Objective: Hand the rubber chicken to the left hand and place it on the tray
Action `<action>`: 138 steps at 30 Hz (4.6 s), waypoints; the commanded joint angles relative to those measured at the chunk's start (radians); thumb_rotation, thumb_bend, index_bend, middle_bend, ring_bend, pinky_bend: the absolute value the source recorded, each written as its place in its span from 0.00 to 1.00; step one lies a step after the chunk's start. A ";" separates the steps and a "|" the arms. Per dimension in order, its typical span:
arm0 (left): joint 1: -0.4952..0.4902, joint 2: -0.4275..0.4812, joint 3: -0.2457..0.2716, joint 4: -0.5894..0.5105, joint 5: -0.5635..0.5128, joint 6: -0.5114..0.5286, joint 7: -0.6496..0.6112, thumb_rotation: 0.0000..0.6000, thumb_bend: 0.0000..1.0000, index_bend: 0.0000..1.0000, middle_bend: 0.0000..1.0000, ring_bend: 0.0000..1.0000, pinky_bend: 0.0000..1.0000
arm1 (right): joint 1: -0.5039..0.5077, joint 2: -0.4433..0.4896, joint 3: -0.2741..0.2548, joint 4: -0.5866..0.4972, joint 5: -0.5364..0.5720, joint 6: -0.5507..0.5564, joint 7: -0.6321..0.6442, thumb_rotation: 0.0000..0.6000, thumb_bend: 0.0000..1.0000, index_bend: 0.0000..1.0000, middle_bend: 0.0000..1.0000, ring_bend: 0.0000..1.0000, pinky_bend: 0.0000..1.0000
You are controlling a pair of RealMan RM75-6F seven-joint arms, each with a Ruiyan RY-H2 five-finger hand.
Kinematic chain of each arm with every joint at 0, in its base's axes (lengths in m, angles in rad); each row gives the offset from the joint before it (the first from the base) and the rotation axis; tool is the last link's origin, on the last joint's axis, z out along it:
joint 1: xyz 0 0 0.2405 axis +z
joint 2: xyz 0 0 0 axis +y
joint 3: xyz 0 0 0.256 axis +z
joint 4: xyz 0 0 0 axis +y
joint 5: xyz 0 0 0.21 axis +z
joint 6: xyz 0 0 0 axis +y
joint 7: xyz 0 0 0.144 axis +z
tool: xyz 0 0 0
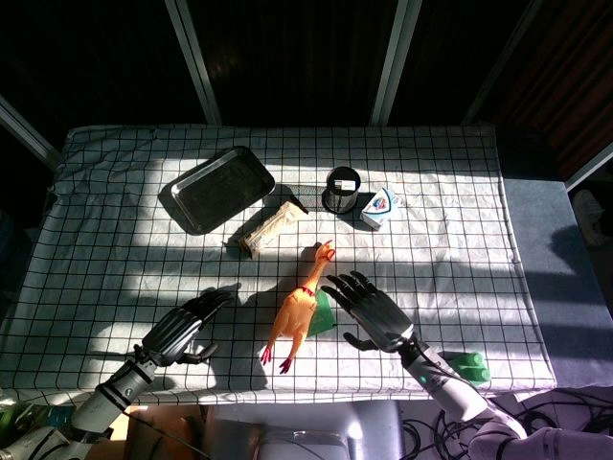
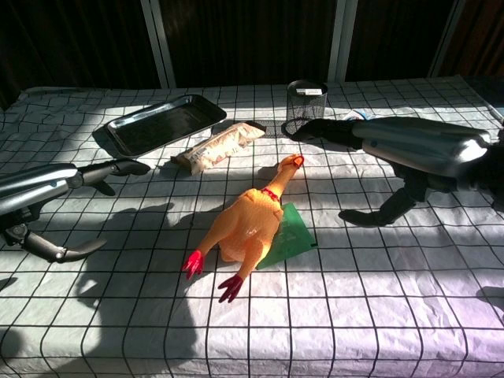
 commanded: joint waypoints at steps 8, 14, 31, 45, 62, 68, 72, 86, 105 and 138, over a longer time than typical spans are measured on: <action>0.027 0.008 0.007 0.013 -0.023 0.069 0.076 1.00 0.40 0.00 0.00 0.03 0.18 | 0.052 -0.047 0.024 0.102 0.026 0.002 -0.086 1.00 0.26 0.00 0.00 0.00 0.00; 0.139 0.014 -0.006 0.064 -0.082 0.239 0.353 1.00 0.40 0.00 0.00 0.01 0.15 | 0.156 -0.157 0.070 0.279 0.063 -0.064 -0.185 1.00 0.26 0.00 0.00 0.00 0.00; 0.264 0.104 0.005 0.045 -0.151 0.347 0.299 1.00 0.40 0.00 0.00 0.00 0.13 | 0.357 -0.445 0.055 0.708 0.150 -0.223 -0.307 1.00 0.26 0.00 0.00 0.00 0.00; 0.260 0.099 -0.001 0.068 -0.150 0.319 0.263 1.00 0.40 0.00 0.00 0.00 0.13 | 0.365 -0.425 0.028 0.707 0.139 -0.173 -0.304 1.00 0.29 0.50 0.27 0.26 0.04; 0.251 0.092 -0.006 0.066 -0.145 0.297 0.248 1.00 0.40 0.00 0.00 0.00 0.14 | 0.347 -0.344 0.017 0.644 0.135 -0.114 -0.313 1.00 0.29 0.72 0.50 0.56 0.59; 0.251 0.093 -0.006 0.070 -0.139 0.298 0.241 1.00 0.40 0.00 0.00 0.00 0.15 | 0.335 -0.301 0.025 0.568 0.154 -0.102 -0.291 1.00 0.29 0.86 0.68 0.85 0.87; 0.254 0.096 -0.008 0.072 -0.137 0.305 0.230 1.00 0.40 0.00 0.00 0.00 0.15 | 0.323 -0.267 0.017 0.527 0.105 -0.064 -0.205 1.00 0.29 0.89 0.71 0.92 0.93; 0.248 0.100 -0.001 0.066 -0.072 0.332 0.172 1.00 0.40 0.00 0.00 0.00 0.15 | 0.297 -0.191 0.046 0.436 0.051 0.043 -0.055 1.00 0.29 0.89 0.72 0.93 0.95; 0.100 -0.002 -0.004 -0.101 0.099 0.272 -0.063 1.00 0.26 0.00 0.00 0.00 0.15 | 0.373 -0.410 0.154 0.475 0.179 0.082 -0.293 1.00 0.29 0.89 0.73 0.93 0.95; -0.053 -0.273 -0.218 -0.025 -0.374 0.041 0.073 1.00 0.25 0.10 0.18 0.19 0.53 | 0.410 -0.498 0.180 0.470 0.252 0.151 -0.469 1.00 0.29 0.90 0.73 0.93 0.95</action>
